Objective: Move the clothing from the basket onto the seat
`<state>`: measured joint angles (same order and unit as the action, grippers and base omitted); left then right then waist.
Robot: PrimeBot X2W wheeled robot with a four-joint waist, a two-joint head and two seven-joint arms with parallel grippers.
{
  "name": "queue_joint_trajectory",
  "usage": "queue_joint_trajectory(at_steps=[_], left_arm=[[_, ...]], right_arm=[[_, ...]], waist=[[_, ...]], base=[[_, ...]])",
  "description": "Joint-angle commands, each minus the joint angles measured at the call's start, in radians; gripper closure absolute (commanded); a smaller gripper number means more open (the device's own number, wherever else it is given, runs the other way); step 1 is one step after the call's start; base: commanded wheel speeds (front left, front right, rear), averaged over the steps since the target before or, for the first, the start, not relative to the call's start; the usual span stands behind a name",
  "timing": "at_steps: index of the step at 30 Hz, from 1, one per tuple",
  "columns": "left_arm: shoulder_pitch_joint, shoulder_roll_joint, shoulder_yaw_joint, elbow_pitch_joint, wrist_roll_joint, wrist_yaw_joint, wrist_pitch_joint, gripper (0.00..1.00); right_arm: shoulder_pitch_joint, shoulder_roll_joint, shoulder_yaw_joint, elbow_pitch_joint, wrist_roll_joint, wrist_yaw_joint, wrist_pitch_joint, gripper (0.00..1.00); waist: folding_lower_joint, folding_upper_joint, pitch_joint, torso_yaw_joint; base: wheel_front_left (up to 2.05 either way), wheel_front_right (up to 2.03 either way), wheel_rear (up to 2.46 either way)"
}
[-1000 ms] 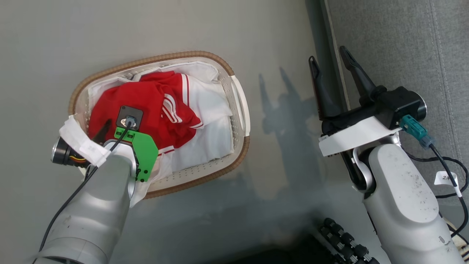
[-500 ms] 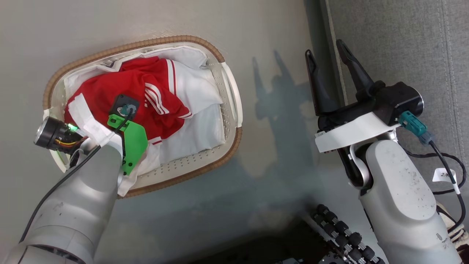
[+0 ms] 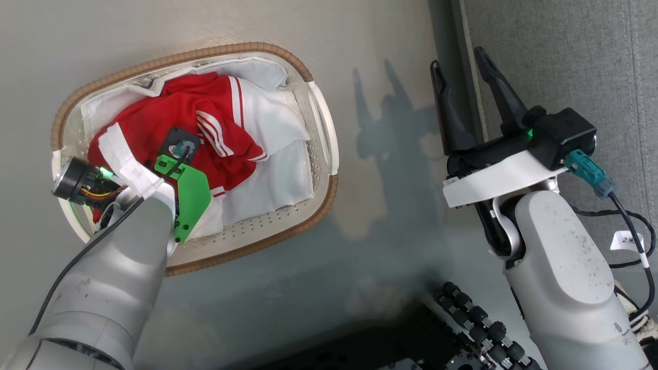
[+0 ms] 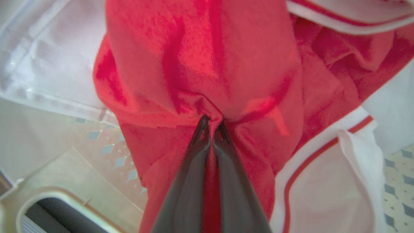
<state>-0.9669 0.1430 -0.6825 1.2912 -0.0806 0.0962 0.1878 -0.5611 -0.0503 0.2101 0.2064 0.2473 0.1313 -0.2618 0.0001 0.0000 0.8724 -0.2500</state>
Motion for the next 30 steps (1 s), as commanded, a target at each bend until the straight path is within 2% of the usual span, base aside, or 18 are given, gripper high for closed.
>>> queue_joint_trajectory(at_steps=[1,8,15,20,27,30], left_arm=[[0.015,-0.001,-0.003,-0.001,-0.014,-0.007,-0.019,1.0],[0.068,-0.026,0.007,-0.001,-0.048,-0.045,-0.123,1.0],[0.149,-0.052,0.029,-0.001,-0.101,-0.081,-0.283,1.0],[0.2,-0.068,0.041,-0.002,-0.139,-0.13,-0.398,1.0],[0.265,-0.088,0.056,-0.065,-0.193,-0.135,-0.45,1.0],[0.295,-0.092,0.071,-0.149,-0.218,-0.127,-0.454,1.0]], right_arm=[[0.007,-0.003,-0.006,0.006,0.002,-0.001,-0.005,0.0],[0.035,-0.003,-0.01,0.028,-0.012,-0.001,-0.005,0.0],[0.081,-0.003,-0.004,0.068,-0.023,-0.001,-0.005,0.0],[0.13,-0.004,-0.012,0.092,-0.032,-0.001,-0.005,0.0],[0.208,-0.009,-0.027,0.103,-0.048,-0.001,-0.005,0.0],[0.242,-0.009,-0.035,0.105,-0.056,-0.001,-0.005,0.0]], waist=[[-0.0001,0.0,-0.021,0.008],[-0.0001,0.0,-0.119,0.035],[-0.0001,0.0,-0.262,0.067],[-0.0001,0.0,-0.361,0.099],[-0.0001,0.0,-0.485,0.148],[-0.0001,0.0,-0.53,0.168]], base=[[0.0,0.0,0.0],[0.0,0.0,0.0],[0.0,0.0,0.0],[0.0,0.0,0.0],[0.0,0.0,0.0],[0.0,0.0,0.0]])
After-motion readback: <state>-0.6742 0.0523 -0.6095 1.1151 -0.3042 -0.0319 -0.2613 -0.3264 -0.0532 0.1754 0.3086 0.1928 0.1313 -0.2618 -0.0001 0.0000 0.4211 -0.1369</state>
